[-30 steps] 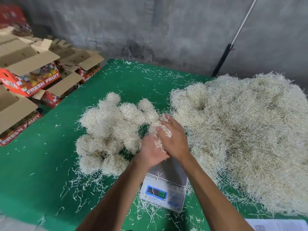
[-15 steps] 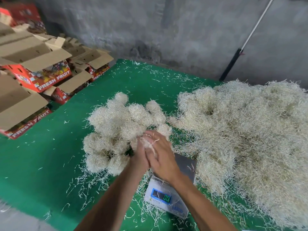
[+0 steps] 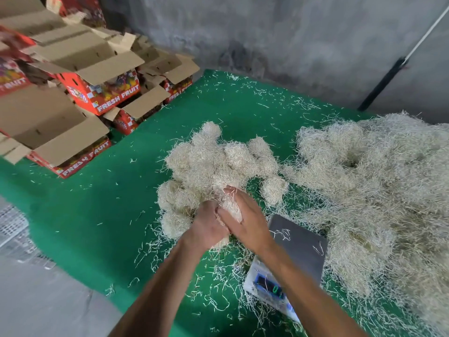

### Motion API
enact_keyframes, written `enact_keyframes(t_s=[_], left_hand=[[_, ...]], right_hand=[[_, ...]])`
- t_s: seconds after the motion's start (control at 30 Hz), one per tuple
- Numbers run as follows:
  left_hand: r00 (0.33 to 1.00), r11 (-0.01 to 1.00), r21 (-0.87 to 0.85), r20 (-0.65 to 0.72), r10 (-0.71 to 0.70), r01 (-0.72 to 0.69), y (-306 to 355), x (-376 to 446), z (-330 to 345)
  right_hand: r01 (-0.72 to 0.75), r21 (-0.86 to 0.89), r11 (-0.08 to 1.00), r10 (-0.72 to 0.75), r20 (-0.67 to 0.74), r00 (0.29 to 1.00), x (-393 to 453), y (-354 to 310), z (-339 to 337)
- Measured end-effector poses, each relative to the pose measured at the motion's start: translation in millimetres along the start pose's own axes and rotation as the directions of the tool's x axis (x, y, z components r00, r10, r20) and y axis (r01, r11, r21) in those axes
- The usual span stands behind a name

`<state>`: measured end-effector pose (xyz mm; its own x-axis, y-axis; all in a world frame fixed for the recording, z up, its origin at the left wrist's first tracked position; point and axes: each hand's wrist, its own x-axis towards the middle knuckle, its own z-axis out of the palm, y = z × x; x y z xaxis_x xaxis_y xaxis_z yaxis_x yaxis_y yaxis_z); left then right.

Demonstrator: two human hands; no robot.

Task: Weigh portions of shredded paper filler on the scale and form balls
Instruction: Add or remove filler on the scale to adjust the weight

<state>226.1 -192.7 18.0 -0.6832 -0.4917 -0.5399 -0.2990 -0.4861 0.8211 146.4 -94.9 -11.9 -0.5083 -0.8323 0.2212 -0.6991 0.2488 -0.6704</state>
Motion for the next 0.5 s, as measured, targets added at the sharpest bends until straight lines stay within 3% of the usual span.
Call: enact_keyframes(t_s=[0.1, 0.2, 0.3, 0.37, 0.4, 0.5], left_hand=[[0.989, 0.919, -0.367, 0.063, -0.130, 0.144, 15, 20, -29], [0.985, 0.875, -0.452, 0.106, -0.140, 0.173, 22, 23, -45], [0.989, 0.917, -0.393, -0.090, -0.114, 0.070, 19, 26, -60], [0.956, 0.994, -0.112, -0.292, -0.036, 0.004, 12, 28, -71], [0.944, 1.000, -0.013, -0.329, -0.010, 0.006, 6, 30, -73], [0.947, 0.993, -0.031, -0.297, -0.121, 0.118, -10, 35, -65]], right_hand=[[0.004, 0.044, 0.999, -0.006, 0.034, 0.999, -2, 2, 24], [0.091, -0.024, 0.996, -0.087, 0.123, 0.989, 19, -12, 33], [-0.004, 0.009, 1.000, 0.003, 0.060, 0.998, 55, -9, 24], [-0.047, -0.041, 0.998, 0.048, 0.034, 0.998, 67, -6, 19], [-0.068, -0.069, 0.995, 0.071, 0.034, 0.997, 68, -3, 16], [-0.108, -0.097, 0.989, 0.111, 0.029, 0.993, 53, 21, 8]])
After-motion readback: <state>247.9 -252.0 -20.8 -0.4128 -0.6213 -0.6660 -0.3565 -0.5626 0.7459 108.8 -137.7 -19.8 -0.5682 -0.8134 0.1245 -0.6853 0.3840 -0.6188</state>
